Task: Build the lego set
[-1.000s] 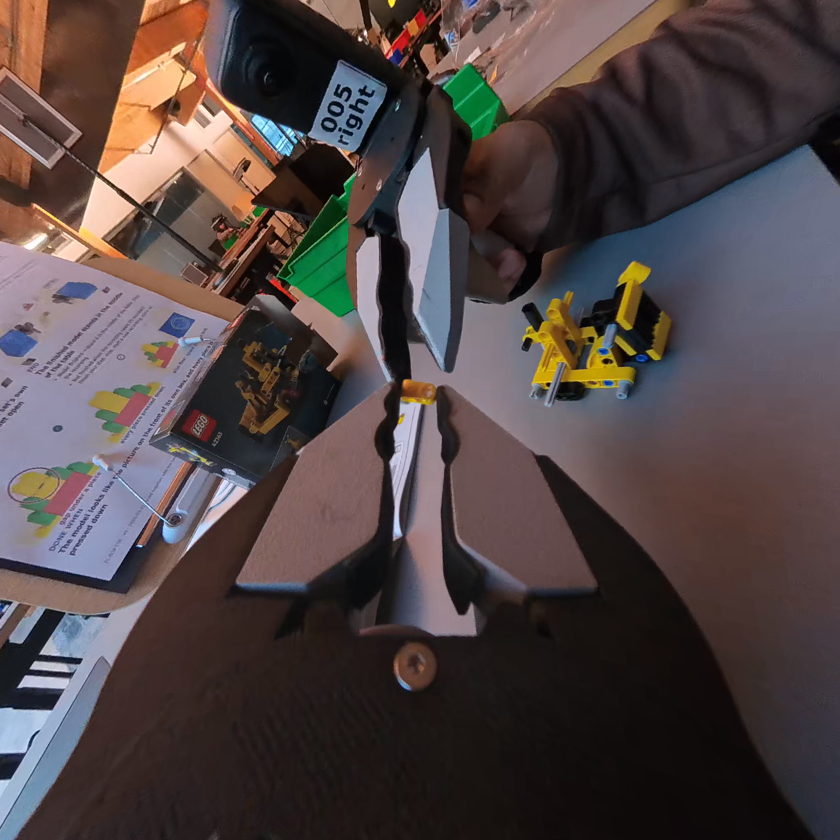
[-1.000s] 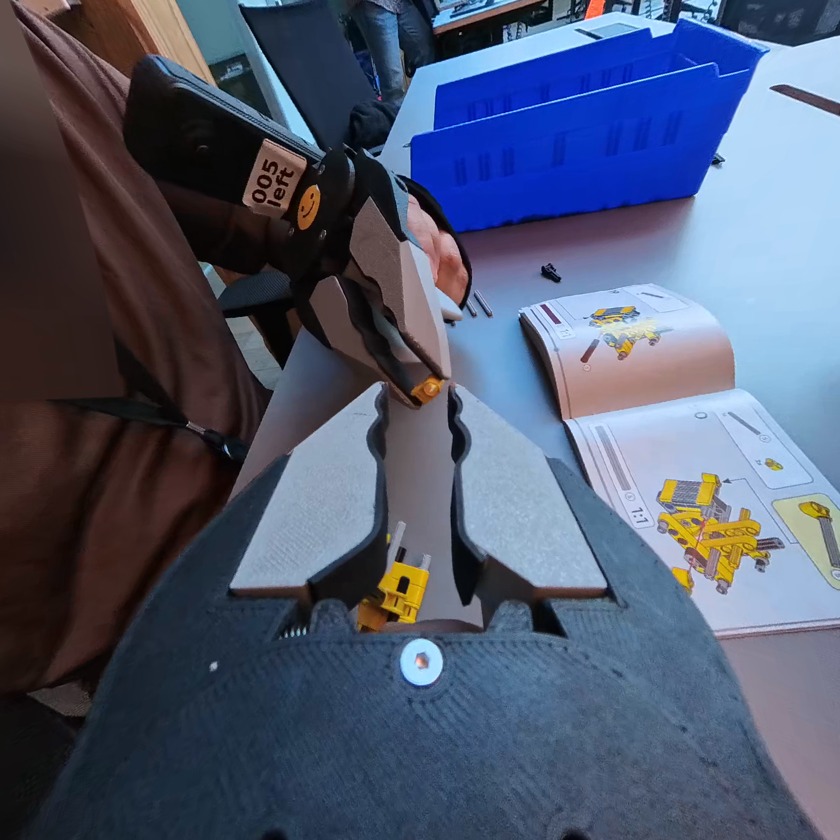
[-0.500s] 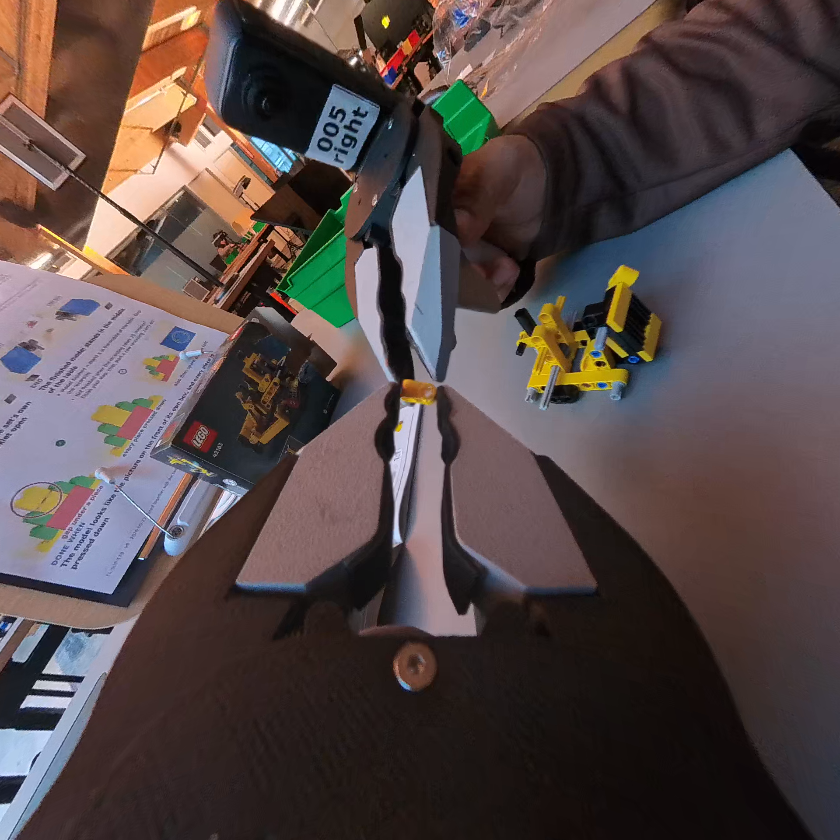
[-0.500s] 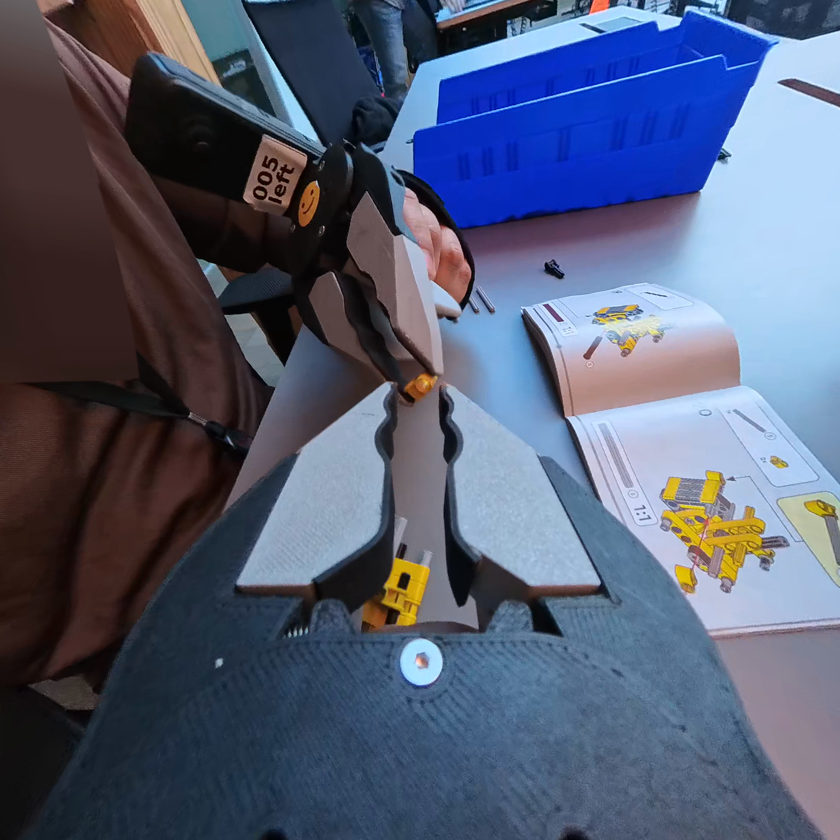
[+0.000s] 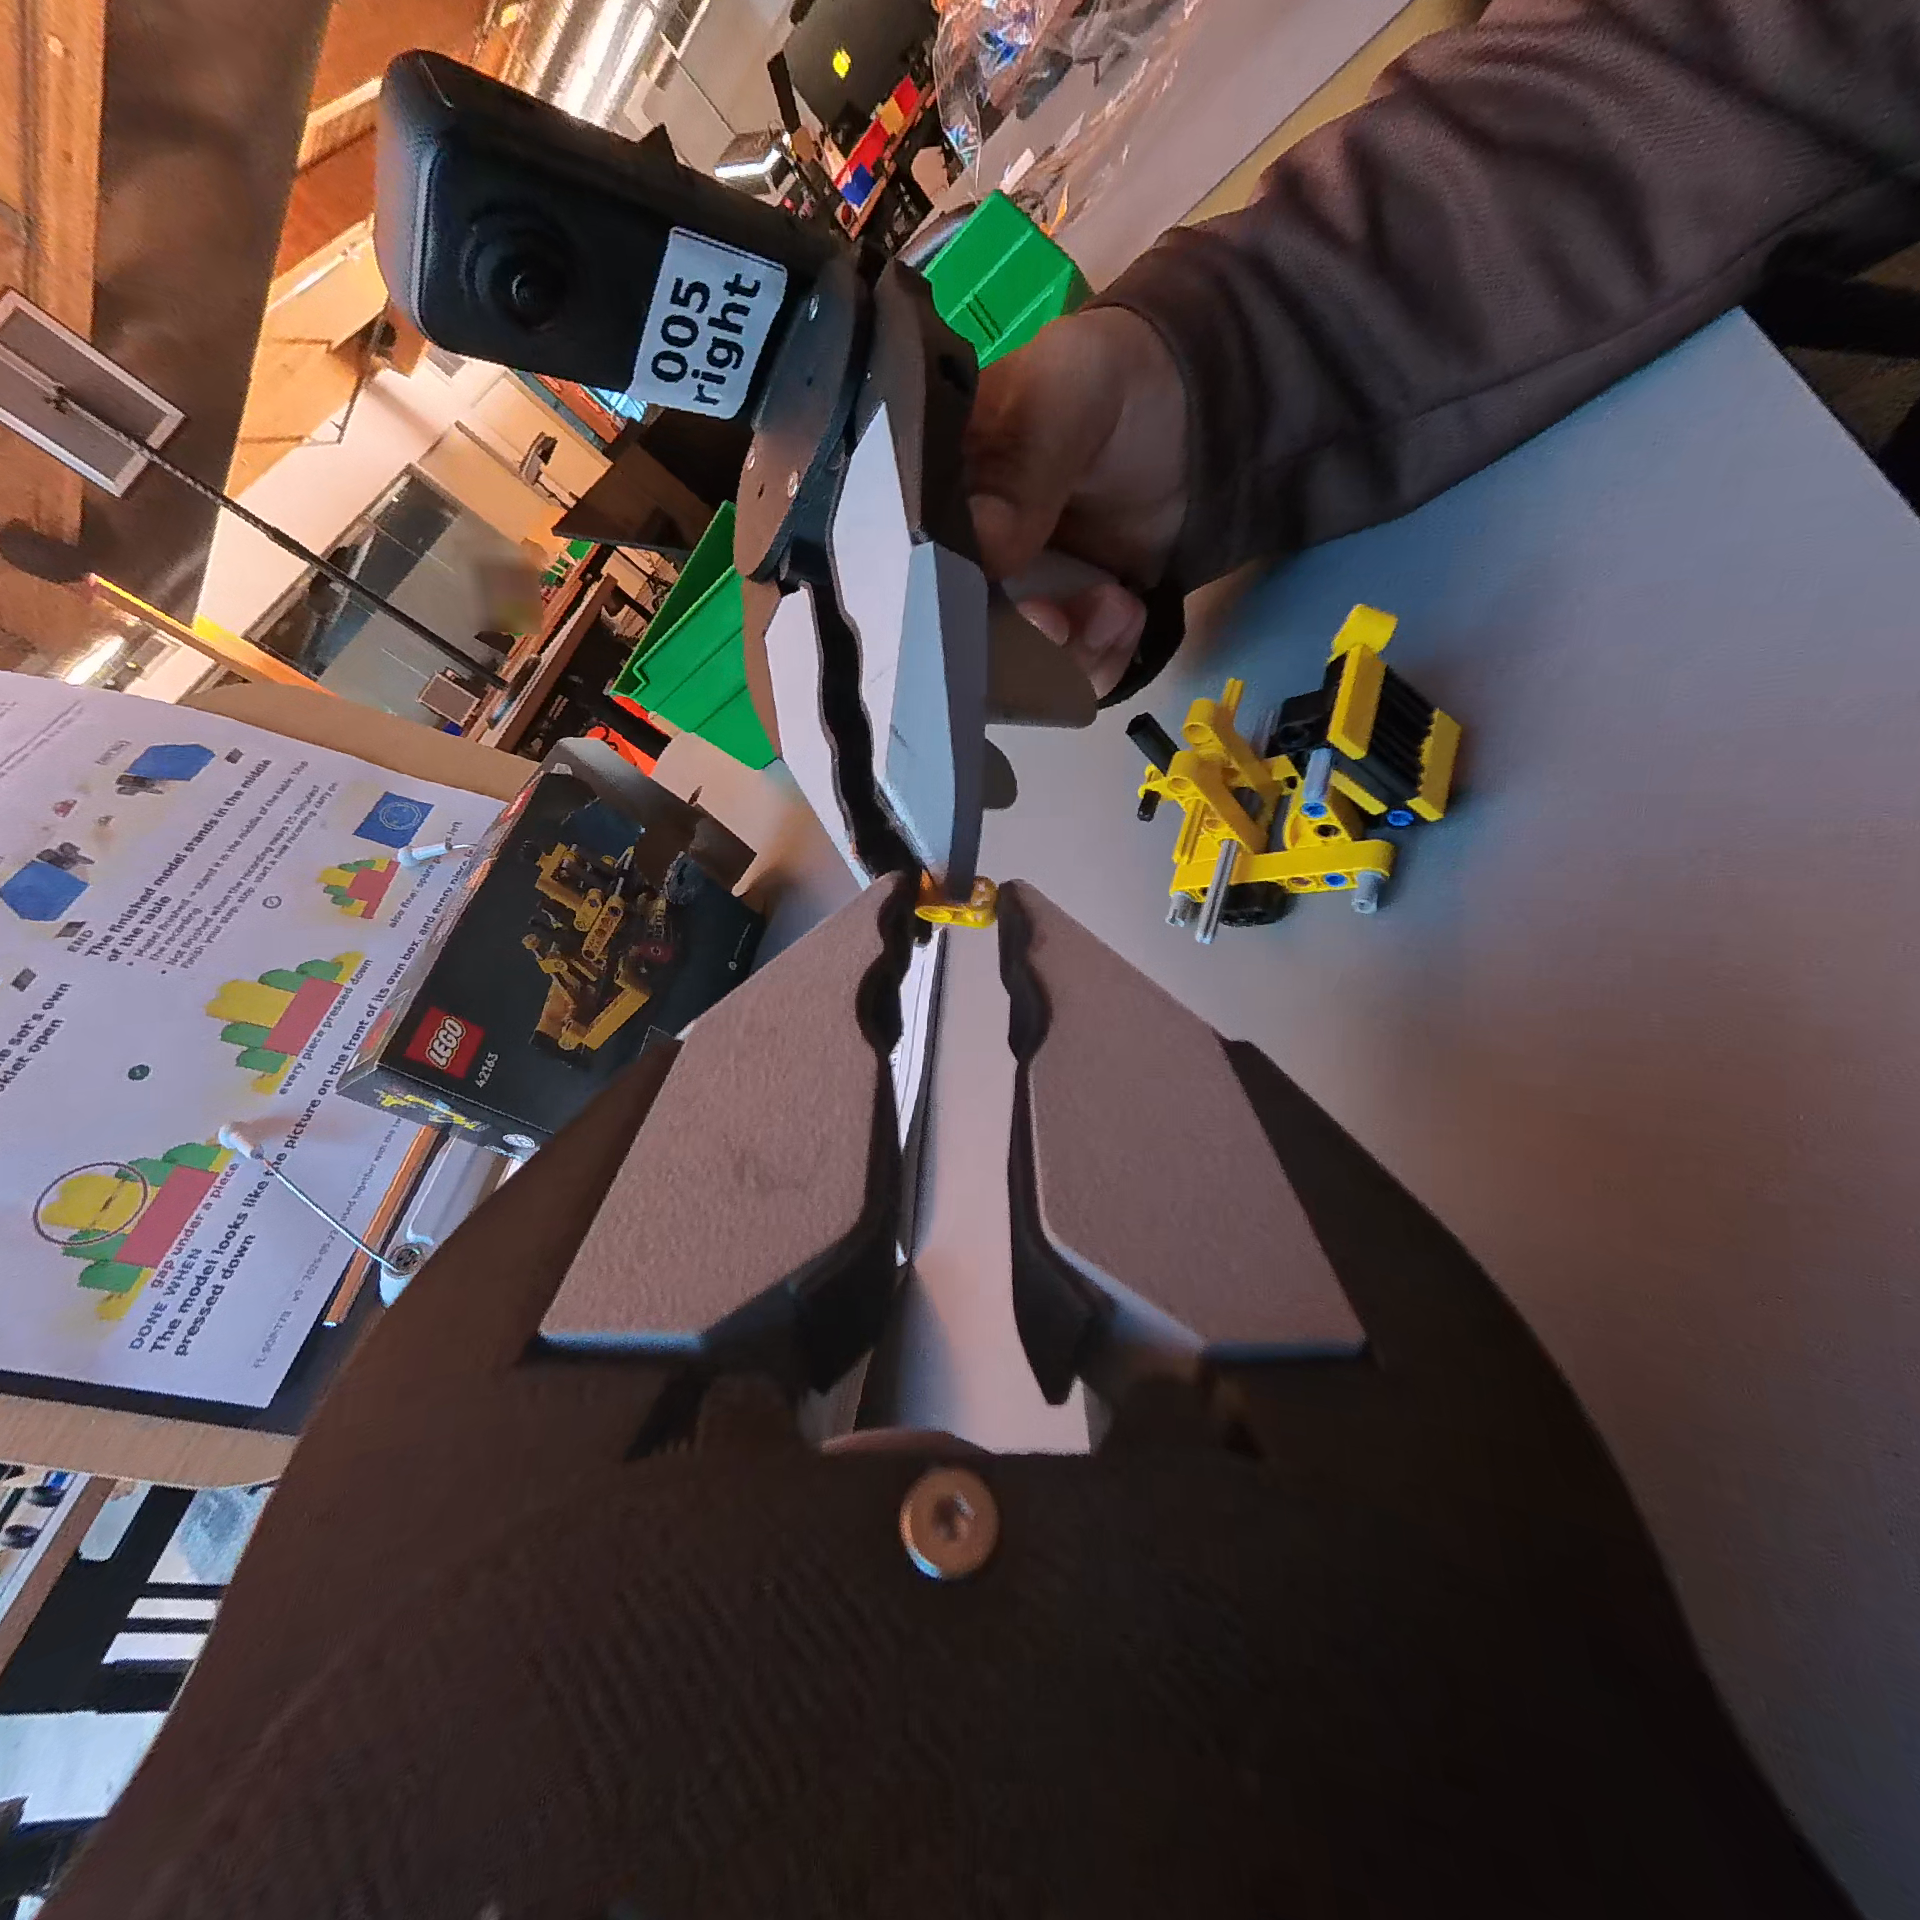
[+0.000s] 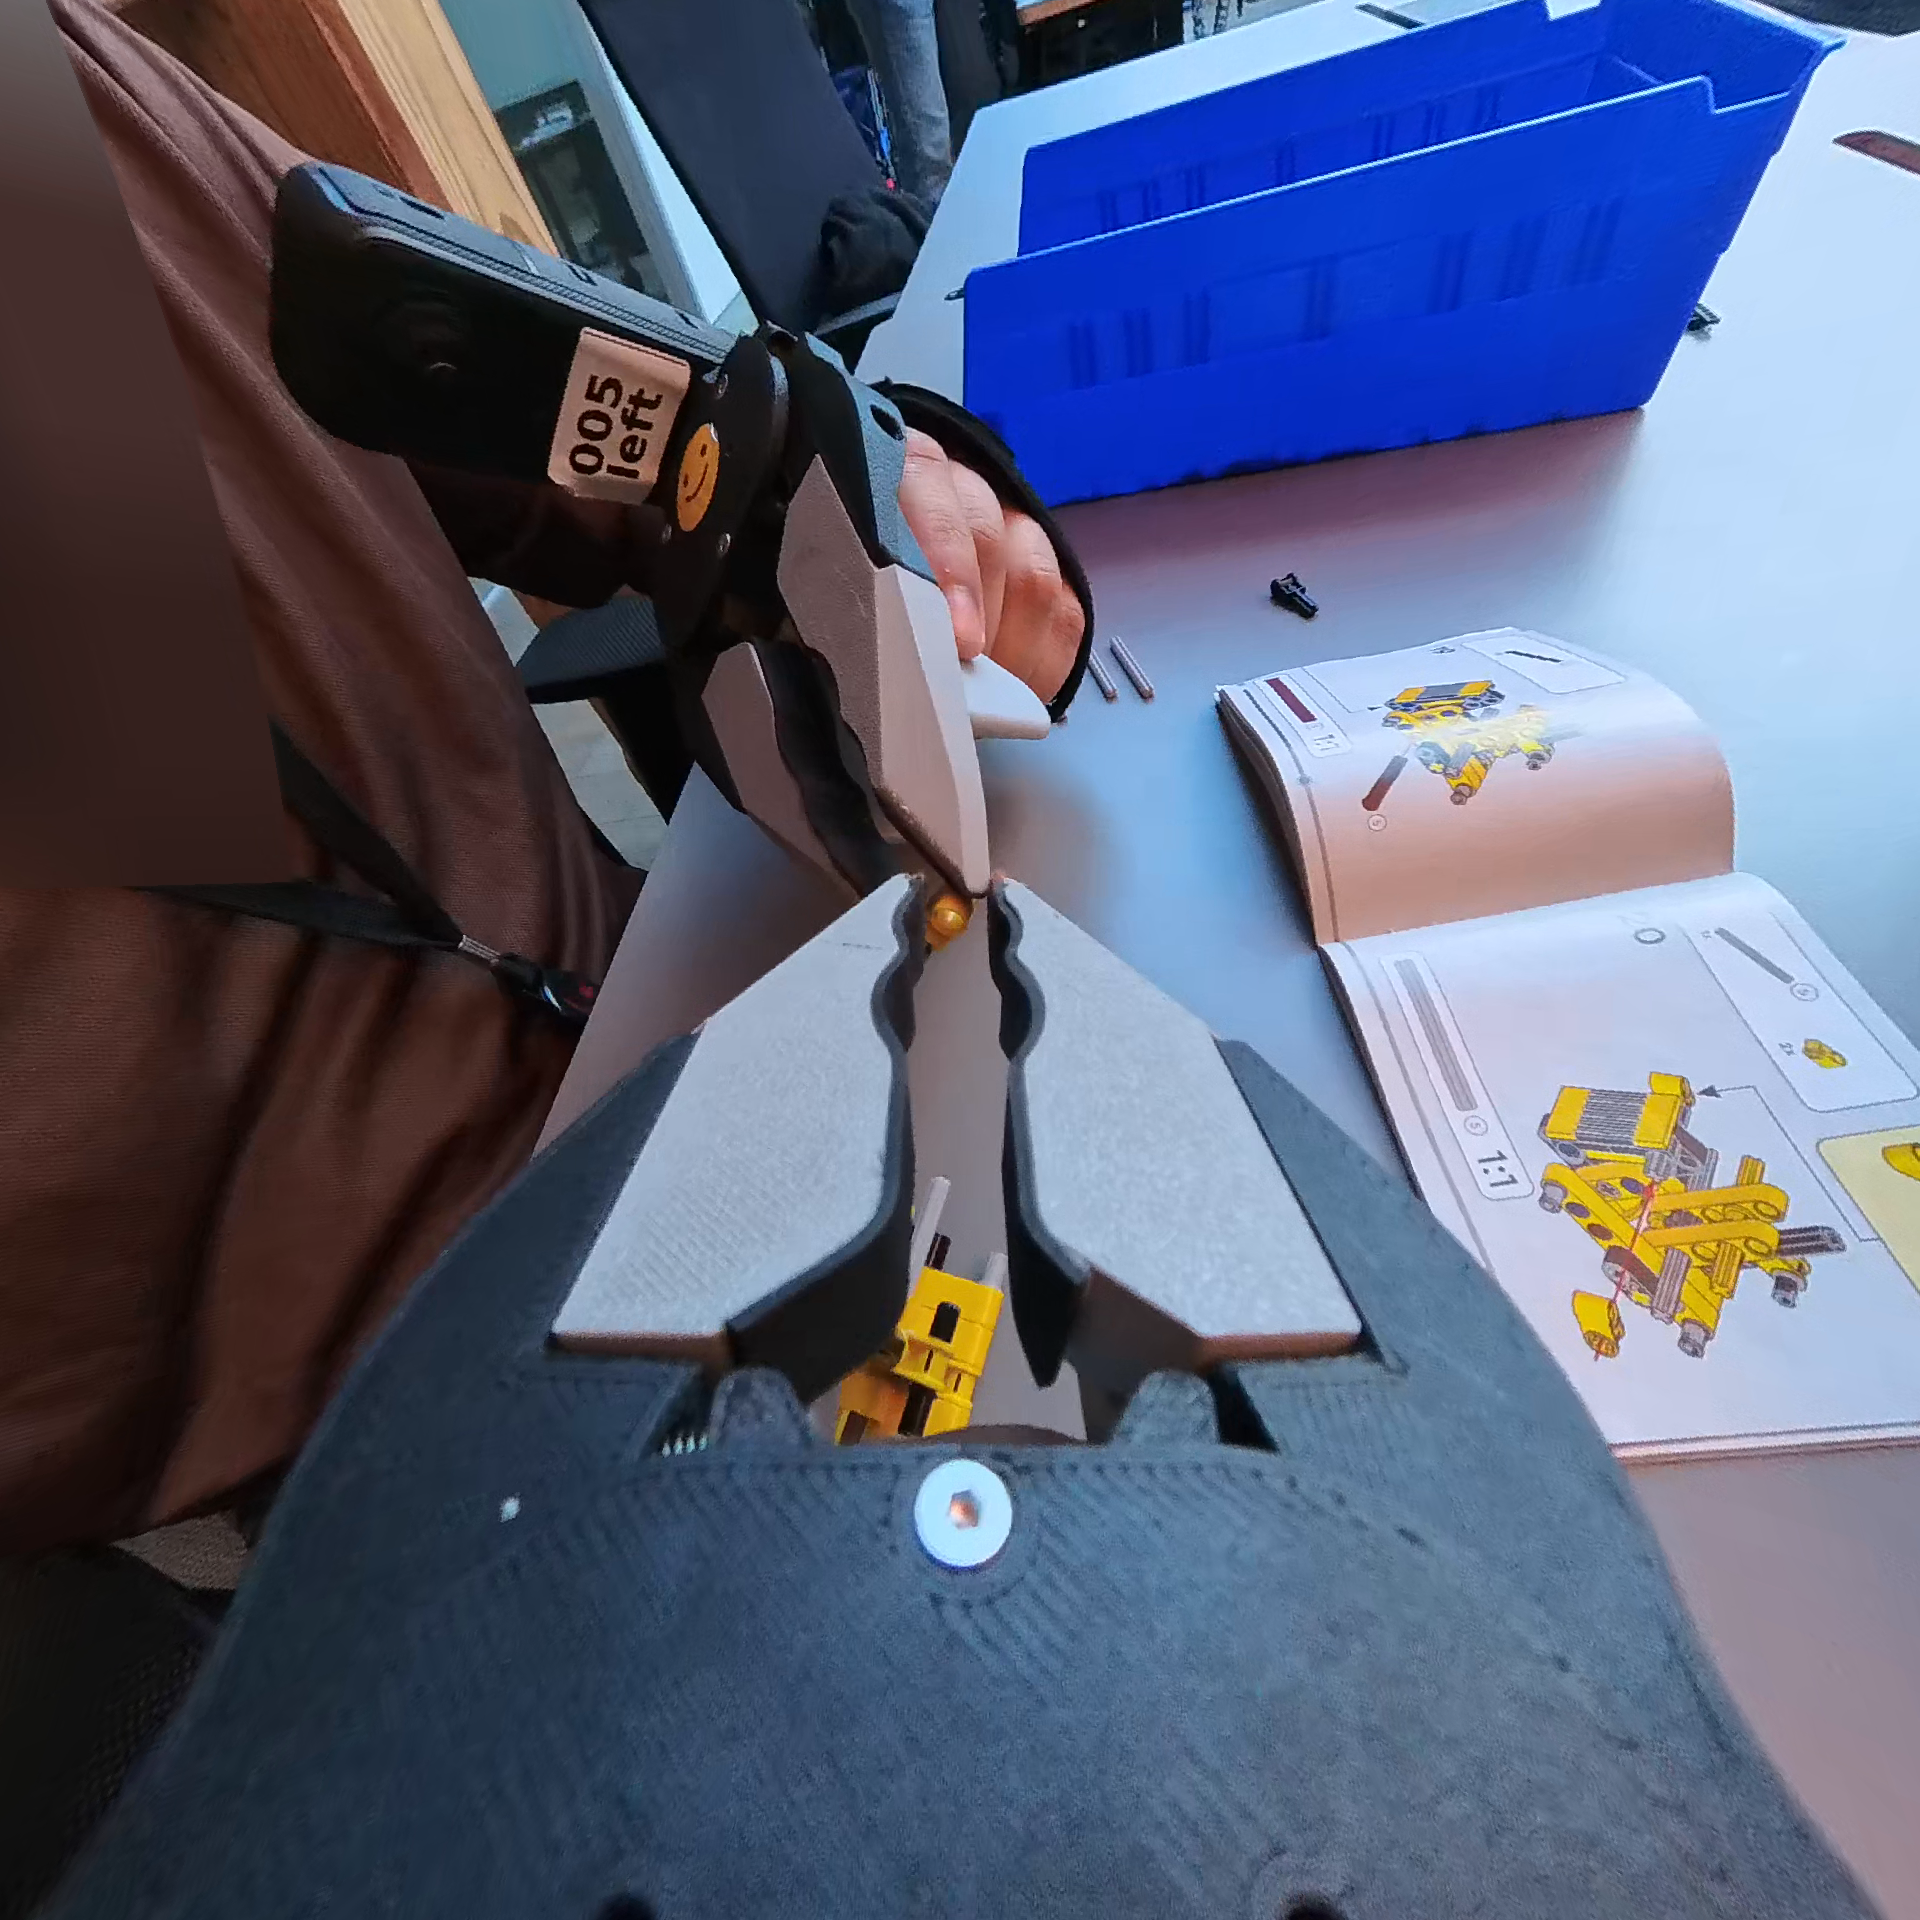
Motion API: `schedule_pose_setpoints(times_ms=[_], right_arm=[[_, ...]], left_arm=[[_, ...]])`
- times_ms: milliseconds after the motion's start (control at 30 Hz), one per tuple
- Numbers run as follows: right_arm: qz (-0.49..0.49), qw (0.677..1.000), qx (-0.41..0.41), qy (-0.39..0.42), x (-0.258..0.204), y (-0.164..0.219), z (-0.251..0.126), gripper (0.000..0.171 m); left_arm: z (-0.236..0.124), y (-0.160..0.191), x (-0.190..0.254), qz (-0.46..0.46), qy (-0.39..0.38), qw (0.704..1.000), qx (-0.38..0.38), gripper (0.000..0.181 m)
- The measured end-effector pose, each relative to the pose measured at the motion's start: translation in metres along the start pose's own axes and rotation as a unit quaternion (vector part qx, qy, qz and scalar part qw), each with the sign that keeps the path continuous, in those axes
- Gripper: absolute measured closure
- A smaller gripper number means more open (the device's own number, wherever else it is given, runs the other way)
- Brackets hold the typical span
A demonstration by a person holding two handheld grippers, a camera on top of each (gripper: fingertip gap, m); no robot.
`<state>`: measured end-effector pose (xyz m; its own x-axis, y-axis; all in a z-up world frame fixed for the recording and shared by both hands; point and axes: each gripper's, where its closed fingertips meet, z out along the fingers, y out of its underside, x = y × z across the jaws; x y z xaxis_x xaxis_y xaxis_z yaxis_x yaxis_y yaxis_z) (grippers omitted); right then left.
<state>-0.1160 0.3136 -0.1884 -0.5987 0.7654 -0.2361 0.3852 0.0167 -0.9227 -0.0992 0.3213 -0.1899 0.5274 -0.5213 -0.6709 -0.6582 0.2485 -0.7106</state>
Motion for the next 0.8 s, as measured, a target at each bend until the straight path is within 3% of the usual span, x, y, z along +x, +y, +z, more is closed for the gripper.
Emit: schedule_pose_setpoints(times_ms=[33,800], right_arm=[[-0.001,1.000,-0.002,0.001,-0.0001,0.0006,0.0002,0.163],[-0.002,1.000,-0.014,-0.014,-0.0048,0.0060,0.0010,0.165]], left_arm=[[0.0002,0.0003,0.0005,0.002,0.001,1.000,-0.001,0.168],[0.0002,-0.0011,0.0084,0.025,0.010,1.000,-0.005,0.169]])
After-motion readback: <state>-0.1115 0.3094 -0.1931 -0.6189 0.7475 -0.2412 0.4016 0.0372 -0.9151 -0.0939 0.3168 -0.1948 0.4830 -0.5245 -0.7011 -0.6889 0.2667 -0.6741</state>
